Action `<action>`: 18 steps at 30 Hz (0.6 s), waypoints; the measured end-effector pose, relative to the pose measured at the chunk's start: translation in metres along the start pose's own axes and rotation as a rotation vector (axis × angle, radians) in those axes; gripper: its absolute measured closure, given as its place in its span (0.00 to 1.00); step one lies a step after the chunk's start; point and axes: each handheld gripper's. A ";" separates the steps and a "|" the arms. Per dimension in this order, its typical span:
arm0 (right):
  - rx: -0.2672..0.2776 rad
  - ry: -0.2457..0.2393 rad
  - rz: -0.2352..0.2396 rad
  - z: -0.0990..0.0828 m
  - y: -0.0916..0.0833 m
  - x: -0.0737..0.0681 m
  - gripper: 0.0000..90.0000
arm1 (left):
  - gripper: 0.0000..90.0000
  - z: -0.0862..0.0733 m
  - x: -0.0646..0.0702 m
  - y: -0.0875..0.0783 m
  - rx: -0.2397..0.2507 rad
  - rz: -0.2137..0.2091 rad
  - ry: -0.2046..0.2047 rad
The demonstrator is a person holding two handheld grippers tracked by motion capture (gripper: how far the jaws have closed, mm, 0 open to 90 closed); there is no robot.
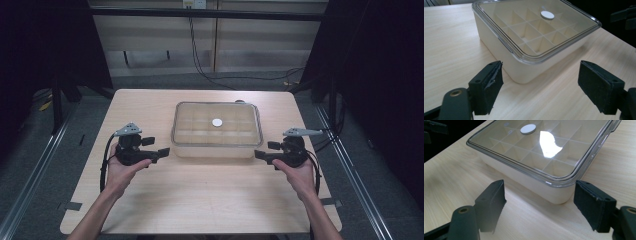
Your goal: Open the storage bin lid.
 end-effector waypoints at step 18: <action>-0.074 -0.034 -0.060 0.043 0.018 0.014 0.32 | 0.26 0.017 -0.031 0.022 -0.046 0.029 -0.021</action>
Point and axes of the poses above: each handheld gripper's, and its own axes: y roughly forward along the jaws, z roughly out of its top, x roughly to its right, and after that the axes turned 6 degrees about y, right-handed
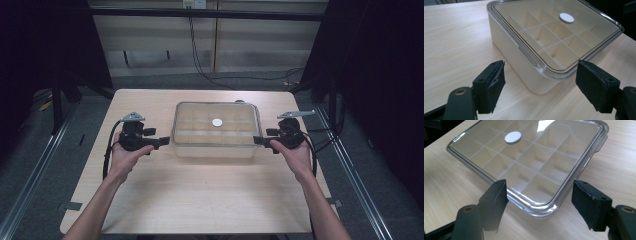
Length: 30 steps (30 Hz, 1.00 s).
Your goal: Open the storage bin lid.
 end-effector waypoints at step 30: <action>-0.106 0.081 -0.049 0.017 0.051 0.016 0.18 | 0.25 0.016 -0.001 0.051 -0.077 0.010 0.000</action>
Point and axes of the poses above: each handheld gripper's, and its own axes: y roughly forward along the jaws, z roughly out of its top, x roughly to its right, and after that the axes turned 6 degrees about y, right-handed
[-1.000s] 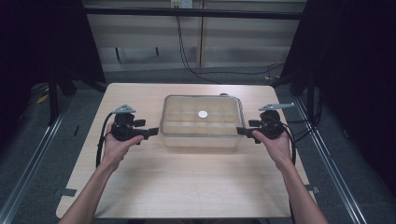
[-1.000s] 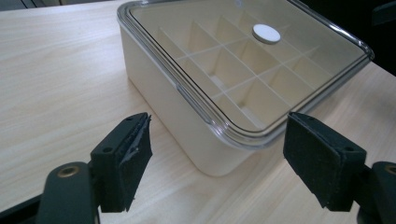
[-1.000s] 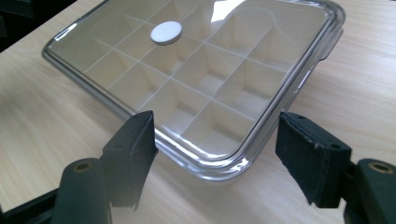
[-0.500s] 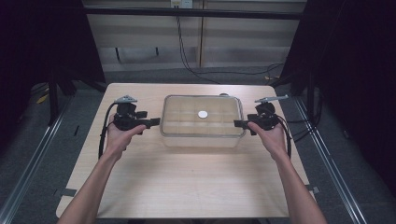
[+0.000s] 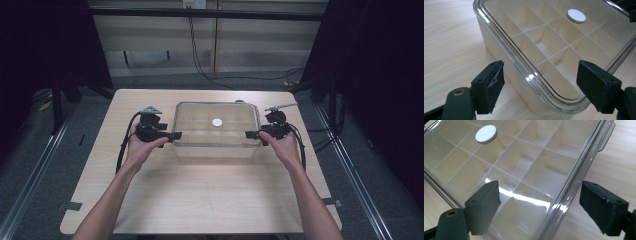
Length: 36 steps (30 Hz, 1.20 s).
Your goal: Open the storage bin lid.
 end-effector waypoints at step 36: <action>0.060 0.064 0.019 0.002 0.016 0.004 0.25 | 0.23 -0.002 -0.007 0.023 -0.010 -0.088 -0.049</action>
Point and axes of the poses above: each handheld gripper's, and its own axes: y roughly forward along the jaws, z roughly out of its top, x roughly to its right, and after that the axes turned 6 degrees about y, right-handed
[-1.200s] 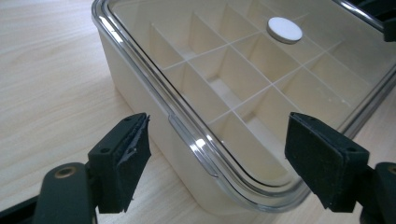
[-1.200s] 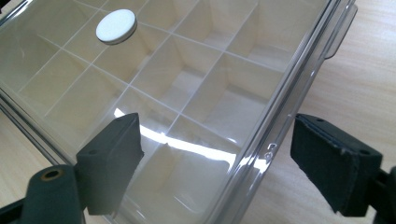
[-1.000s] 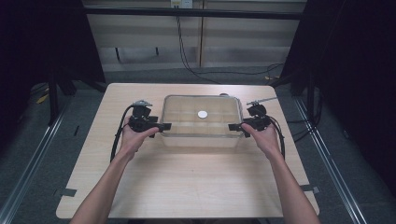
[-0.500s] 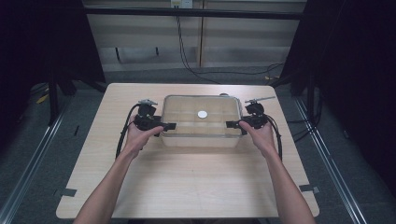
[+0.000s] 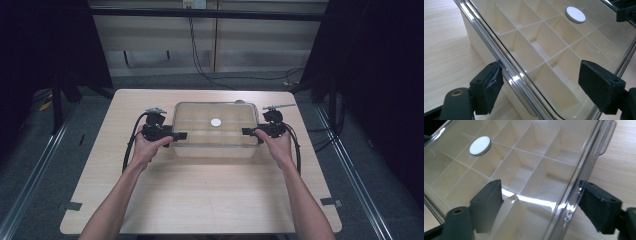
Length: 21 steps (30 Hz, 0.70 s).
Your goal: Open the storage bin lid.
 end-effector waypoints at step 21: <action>0.085 0.013 -0.026 -0.003 -0.007 -0.003 0.34 | 0.31 0.000 -0.002 -0.004 0.040 0.027 -0.022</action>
Point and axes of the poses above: each handheld gripper's, and its own axes: y roughly forward along the jaws, z roughly out of its top, x roughly to its right, and after that the axes turned 6 degrees about y, right-handed
